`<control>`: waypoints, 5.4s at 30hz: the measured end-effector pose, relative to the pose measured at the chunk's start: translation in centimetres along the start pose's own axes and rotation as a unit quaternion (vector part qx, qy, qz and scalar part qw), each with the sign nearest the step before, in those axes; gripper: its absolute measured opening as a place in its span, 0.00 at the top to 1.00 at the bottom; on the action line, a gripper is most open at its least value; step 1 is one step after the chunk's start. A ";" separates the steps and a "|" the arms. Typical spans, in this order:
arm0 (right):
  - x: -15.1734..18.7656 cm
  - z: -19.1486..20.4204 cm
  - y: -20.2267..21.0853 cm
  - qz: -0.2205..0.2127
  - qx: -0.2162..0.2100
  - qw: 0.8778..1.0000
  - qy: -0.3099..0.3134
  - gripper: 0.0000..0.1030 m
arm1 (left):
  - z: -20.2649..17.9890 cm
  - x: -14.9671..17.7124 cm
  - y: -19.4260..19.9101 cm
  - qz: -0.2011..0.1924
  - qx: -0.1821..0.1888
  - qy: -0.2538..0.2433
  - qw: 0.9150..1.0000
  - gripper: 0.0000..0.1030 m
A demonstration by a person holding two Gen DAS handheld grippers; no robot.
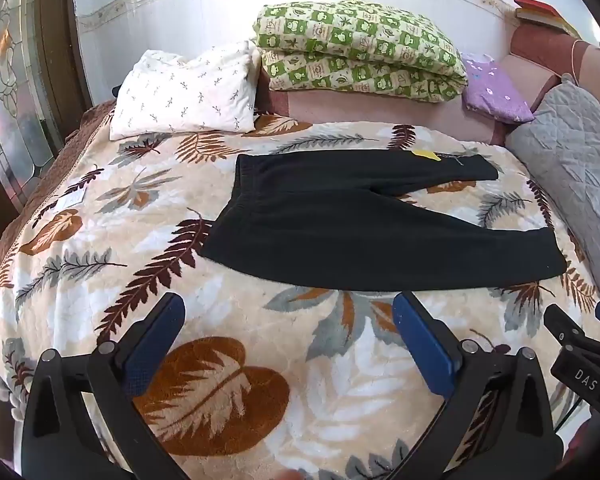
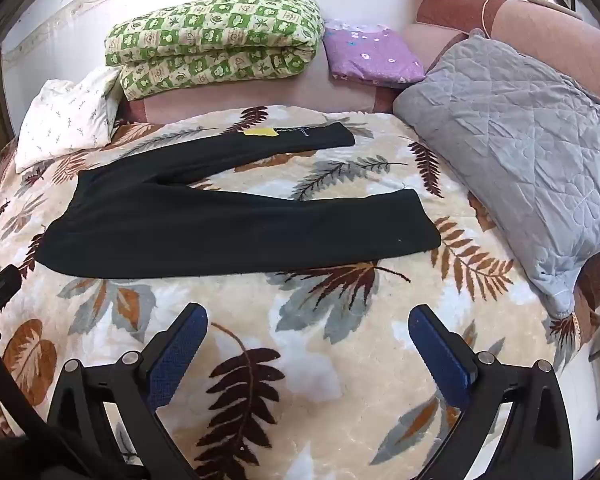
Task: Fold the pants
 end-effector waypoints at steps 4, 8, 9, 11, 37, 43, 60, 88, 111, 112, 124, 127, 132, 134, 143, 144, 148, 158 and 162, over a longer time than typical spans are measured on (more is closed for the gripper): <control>0.1 0.0 -0.1 0.004 0.002 1.000 0.002 0.02 | 0.0 0.7 -0.5 0.010 0.004 0.004 1.000 0.00; 0.0 0.1 0.1 0.001 0.002 1.000 0.002 0.02 | 0.3 1.2 -0.4 0.009 -0.002 0.008 1.000 0.00; 0.0 0.1 0.1 0.001 0.002 1.000 0.003 0.02 | 0.4 1.2 -0.4 0.009 -0.003 0.008 1.000 0.00; 0.1 0.1 0.1 0.001 0.001 1.000 0.000 0.02 | 0.6 1.1 -0.9 0.016 -0.002 0.005 1.000 0.00; -0.1 0.1 -0.5 0.001 -0.002 1.000 0.003 0.02 | 1.6 1.7 -1.8 0.026 -0.006 0.010 1.000 0.00; -0.1 0.2 -0.6 0.000 0.001 1.000 0.009 0.02 | 1.7 1.9 -1.9 0.028 -0.005 0.011 1.000 0.00; 0.0 0.7 -1.3 0.008 -0.004 1.000 0.011 0.02 | 1.9 2.0 -2.9 0.039 -0.003 0.008 0.999 0.00; 0.1 0.7 -1.8 0.013 -0.003 1.000 0.009 0.02 | 1.4 1.7 -3.3 0.046 0.000 0.006 0.999 0.00; -12.3 0.6 -4.6 0.021 -0.093 0.995 0.017 0.02 | 6.3 -6.5 -8.7 0.121 0.051 0.010 0.991 0.00; -14.2 0.2 -5.7 0.025 -0.094 0.995 0.013 0.02 | 6.9 -7.4 -9.6 0.128 0.056 0.013 0.990 0.00; -26.2 -1.6 -24.9 0.124 -0.082 0.988 -0.027 0.11 | 13.2 -11.2 -23.2 0.275 0.114 0.109 0.948 0.00; -27.3 -1.4 -28.0 0.131 -0.087 0.986 -0.050 0.11 | 12.6 -10.1 -25.5 0.303 0.144 0.134 0.933 0.00; -27.8 -0.3 -31.0 0.140 -0.096 0.984 -0.057 0.11 | 10.9 -10.8 -28.1 0.279 0.185 0.136 0.932 0.00; -27.6 0.1 -31.5 0.143 -0.101 0.983 -0.055 0.11 | 10.3 -10.8 -28.9 0.278 0.198 0.141 0.929 0.00; -27.7 0.5 -32.3 0.143 -0.106 0.984 -0.032 0.10 | 8.2 -12.5 -28.7 0.253 0.265 0.129 0.921 0.43; -27.8 0.5 -32.4 0.146 -0.109 0.983 -0.032 0.10 | 8.2 -12.7 -28.7 0.254 0.276 0.134 0.917 0.47; -28.2 0.6 -33.2 0.165 -0.137 0.976 -0.030 0.10 | 8.2 -12.6 -29.0 0.259 0.271 0.124 0.919 0.49; -28.0 1.6 -37.0 0.224 -0.143 0.964 0.019 0.12 | 10.3 -12.9 -27.8 0.231 0.249 0.103 0.935 0.49; -26.6 2.2 -38.8 0.250 -0.155 0.956 0.018 0.29 | 11.5 -13.2 -28.7 0.223 0.228 0.065 0.945 0.41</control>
Point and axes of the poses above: each gripper's, at about its wrist camera, not at the fingertips, and y roughly against the way its jaws point, z to its left, x to its underside, the point moved 9 cm from there along -y, roughly the way its jaws point, and after that the axes turned 15 degrees about -y, right-handed, at the moved point
